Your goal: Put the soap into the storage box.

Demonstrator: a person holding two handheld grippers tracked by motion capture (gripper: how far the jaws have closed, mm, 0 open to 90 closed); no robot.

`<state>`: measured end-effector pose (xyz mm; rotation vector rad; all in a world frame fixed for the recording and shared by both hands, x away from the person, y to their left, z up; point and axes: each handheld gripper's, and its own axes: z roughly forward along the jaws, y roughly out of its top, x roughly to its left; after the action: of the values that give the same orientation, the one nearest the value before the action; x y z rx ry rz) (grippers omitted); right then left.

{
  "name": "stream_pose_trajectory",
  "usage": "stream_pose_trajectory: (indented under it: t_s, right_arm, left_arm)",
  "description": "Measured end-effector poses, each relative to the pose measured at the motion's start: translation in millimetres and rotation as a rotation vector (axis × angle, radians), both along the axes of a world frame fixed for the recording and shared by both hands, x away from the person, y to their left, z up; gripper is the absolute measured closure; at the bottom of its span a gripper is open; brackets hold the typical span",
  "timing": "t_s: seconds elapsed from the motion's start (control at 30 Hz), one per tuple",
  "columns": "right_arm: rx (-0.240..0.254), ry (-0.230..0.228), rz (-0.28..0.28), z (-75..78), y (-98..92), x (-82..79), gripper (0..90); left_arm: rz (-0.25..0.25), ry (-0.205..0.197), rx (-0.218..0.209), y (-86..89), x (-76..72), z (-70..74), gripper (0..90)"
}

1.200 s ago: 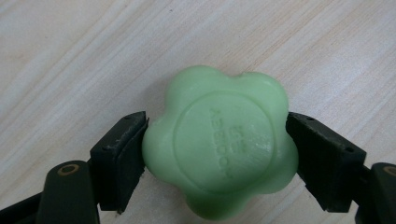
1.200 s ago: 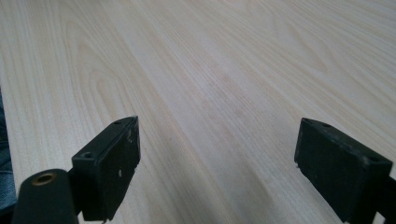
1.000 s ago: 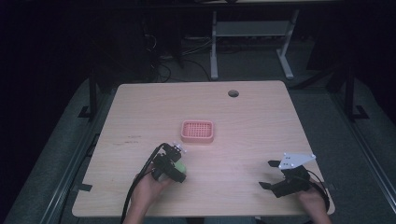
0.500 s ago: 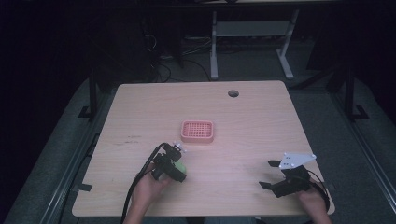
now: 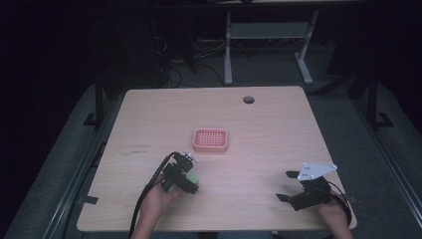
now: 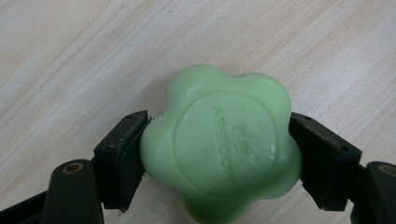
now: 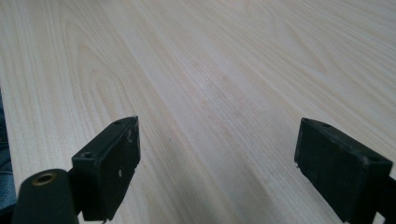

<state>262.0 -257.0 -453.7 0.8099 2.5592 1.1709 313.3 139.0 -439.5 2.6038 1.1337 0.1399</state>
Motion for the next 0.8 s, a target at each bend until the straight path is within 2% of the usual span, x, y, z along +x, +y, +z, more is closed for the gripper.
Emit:
stream_pose_trajectory:
  t_s: [0.47,0.53,0.6,0.8]
  right_arm:
    - [0.0,-0.006,0.001,0.1,-0.9,0.4,13.8]
    - [0.001,-0.005,0.001,0.1,-0.9,0.4,13.8]
    - [0.0,-0.006,0.001,0.2,-0.9,0.3,13.8]
    - [0.0,-0.007,0.0,0.2,-1.2,0.6,13.7]
  left_arm:
    - [0.001,-0.014,0.001,-0.6,0.5,6.2,25.2]
    - [0.001,0.006,-0.005,-0.1,1.4,5.1,25.2]
    - [-0.004,0.009,0.014,-0.6,1.2,3.3,25.2]
    - [0.001,-0.002,-0.002,0.7,1.7,5.9,25.3]
